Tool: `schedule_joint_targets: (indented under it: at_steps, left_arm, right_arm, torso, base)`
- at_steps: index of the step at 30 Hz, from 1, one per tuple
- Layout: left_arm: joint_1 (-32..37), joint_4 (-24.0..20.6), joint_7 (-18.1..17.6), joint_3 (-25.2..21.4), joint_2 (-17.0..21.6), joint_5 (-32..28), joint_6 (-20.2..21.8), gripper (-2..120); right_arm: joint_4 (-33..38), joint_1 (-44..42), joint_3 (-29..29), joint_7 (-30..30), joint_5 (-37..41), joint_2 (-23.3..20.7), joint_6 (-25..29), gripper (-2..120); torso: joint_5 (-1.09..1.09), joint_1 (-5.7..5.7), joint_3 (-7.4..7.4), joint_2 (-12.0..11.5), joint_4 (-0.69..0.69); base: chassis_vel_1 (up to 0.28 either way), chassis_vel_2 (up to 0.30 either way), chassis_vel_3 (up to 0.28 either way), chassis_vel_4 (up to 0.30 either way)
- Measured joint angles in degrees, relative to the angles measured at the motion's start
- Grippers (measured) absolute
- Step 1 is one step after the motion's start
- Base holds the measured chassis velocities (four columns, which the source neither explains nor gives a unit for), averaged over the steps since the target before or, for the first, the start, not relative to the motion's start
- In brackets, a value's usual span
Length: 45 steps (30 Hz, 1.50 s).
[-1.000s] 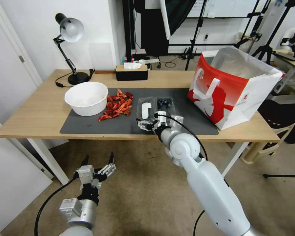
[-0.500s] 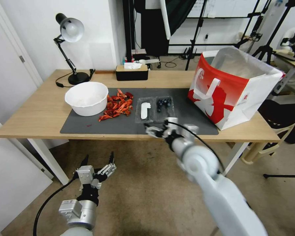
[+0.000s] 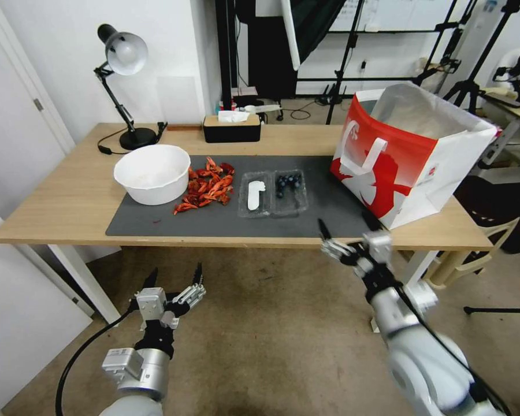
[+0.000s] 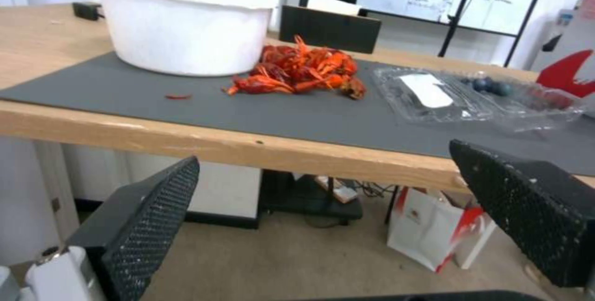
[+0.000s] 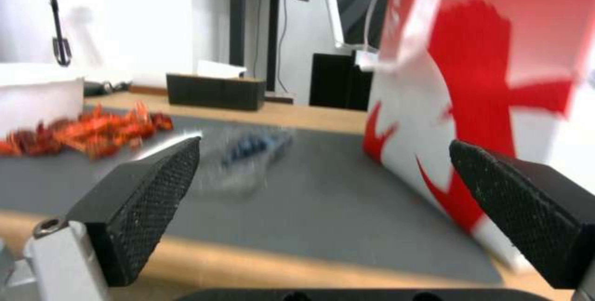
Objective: Close the takeout container lid, then place the container into the takeout bag.
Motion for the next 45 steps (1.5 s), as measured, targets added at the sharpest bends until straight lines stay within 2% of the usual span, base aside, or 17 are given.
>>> schedule_joint_targets:
  at_steps: [2,7,14,15,18,21,22,24,25,26,28,29,31,32,35,39,45]
  left_arm:
    - [-0.23,0.27,0.28,0.47,0.19,-0.44,-0.01,100]
    - [-0.69,0.69,0.4,0.98,0.87,-1.23,-0.01,100]
    - [-2.83,-0.41,-1.62,2.93,2.3,-10.84,0.13,100]
    - [-3.87,-1.13,-2.64,3.47,2.72,-15.05,0.59,100]
    - [-5.17,-1.86,-3.41,3.87,3.04,-19.08,0.97,100]
    - [-9.92,-5.85,-8.44,4.38,3.41,-33.81,2.89,100]
    - [-9.92,-5.85,-8.44,4.38,3.41,-33.81,2.89,100]
    - [-14.65,-7.69,-12.29,4.93,3.4,-43.64,3.31,100]
    - [-17.59,-7.66,-13.36,5.59,3.62,-49.16,4.02,100]
    - [-17.59,-7.66,-13.36,5.59,3.62,-49.16,4.02,100]
    - [-22.29,-5.87,-14.84,8.12,3.67,-55.82,4.48,100]
    - [-22.29,-5.87,-14.84,8.12,3.67,-55.82,4.48,100]
    - [-27.81,-2.5,-18.51,12.7,2.76,-58.92,4.56,100]
    - [-27.81,-2.5,-18.51,12.7,2.76,-58.92,4.56,100]
    - [-34.81,1.81,-22.99,17.95,1.38,-59.24,5.55,100]
    - [-41.31,5.98,-26.78,21.95,0.36,-58.78,6.15,100]
    - [-46.97,10.8,-29.39,24.78,-0.83,-58.08,6.18,100]
  right_arm:
    - [-1.51,-4.01,0.21,-0.13,-2.13,2.04,3.58,100]
    - [-1.82,-6.03,-0.23,-0.13,-3.6,4.05,4.49,100]
    - [-0.88,-6.96,-0.4,-0.26,-4.02,5.03,4.44,100]
    - [-0.75,-7.14,-0.45,-0.33,-4.02,5.03,4.4,100]
    - [-0.69,-7.24,-0.66,-0.41,-4.02,4.97,4.34,100]
    - [-1.09,-5.6,-2.49,-0.74,-3.56,3.45,3.46,100]
    - [-1.09,-5.6,-2.49,-0.74,-3.56,3.45,3.46,100]
    - [-1.56,-4.63,-3.92,-1.01,-3.36,2.74,2.91,100]
    - [-1.54,-5.24,-4.06,-1.1,-3.66,2.89,2.91,100]
    - [-1.54,-5.24,-4.06,-1.1,-3.66,2.89,2.91,100]
    - [-0.93,-6.75,-3.98,-1.26,-4.44,3.6,3.05,100]
    - [-0.93,-6.75,-3.98,-1.26,-4.44,3.6,3.05,100]
    - [-0.74,-7.83,-3.81,-1.33,-5.35,4.52,3.34,100]
    - [-0.74,-7.83,-3.81,-1.33,-5.35,4.52,3.34,100]
    - [-0.74,-8.33,-3.71,-1.34,-6.06,5.32,3.4,100]
    - [-0.98,-8.51,-3.68,-1.3,-6.6,5.9,3.42,100]
    - [-1.45,-8.57,-3.54,-1.2,-7.18,6.69,3.48,100]
  torso:
    - [-0.02,0.0,0.0,0.0,-0.01]
    - [-0.03,0.0,0.0,0.0,0.01]
    - [-0.04,0.0,0.0,-0.01,0.01]
    - [-0.03,0.0,0.0,-0.01,0.01]
    - [-0.04,0.0,0.01,-0.01,-0.01]
    - [-0.03,0.0,0.01,-0.01,0.02]
    - [-0.03,0.0,0.01,-0.01,0.02]
    - [-0.01,0.0,0.01,-0.02,0.04]
    - [-0.04,0.01,0.01,-0.02,0.0]
    - [-0.04,0.01,0.01,-0.02,0.0]
    - [-0.03,0.01,0.01,-0.02,-0.01]
    - [-0.03,0.01,0.01,-0.02,-0.01]
    - [-0.03,0.01,0.01,-0.01,0.01]
    - [-0.03,0.01,0.01,-0.01,0.01]
    - [-0.03,0.01,0.02,-0.02,0.0]
    - [-0.02,0.01,0.01,-0.02,-0.01]
    - [-0.02,0.01,0.02,-0.02,0.0]
  base:
    - [0.0,0.0,0.0,0.0]
    - [0.0,0.0,0.0,0.0]
    - [0.0,0.0,0.0,0.0]
    - [0.0,0.0,0.0,0.0]
    - [0.0,0.0,0.0,0.0]
    - [0.0,0.0,0.0,0.0]
    - [0.0,0.0,0.0,0.0]
    - [0.0,0.0,0.0,0.0]
    - [0.0,0.0,0.0,0.0]
    - [0.0,0.0,0.0,0.0]
    - [0.0,0.0,0.0,0.0]
    - [0.0,0.0,0.0,0.0]
    - [0.0,0.0,0.0,0.0]
    - [0.0,0.0,0.0,0.0]
    - [0.0,0.0,0.0,0.0]
    - [0.0,0.0,0.0,0.0]
    - [0.0,0.0,0.0,0.0]
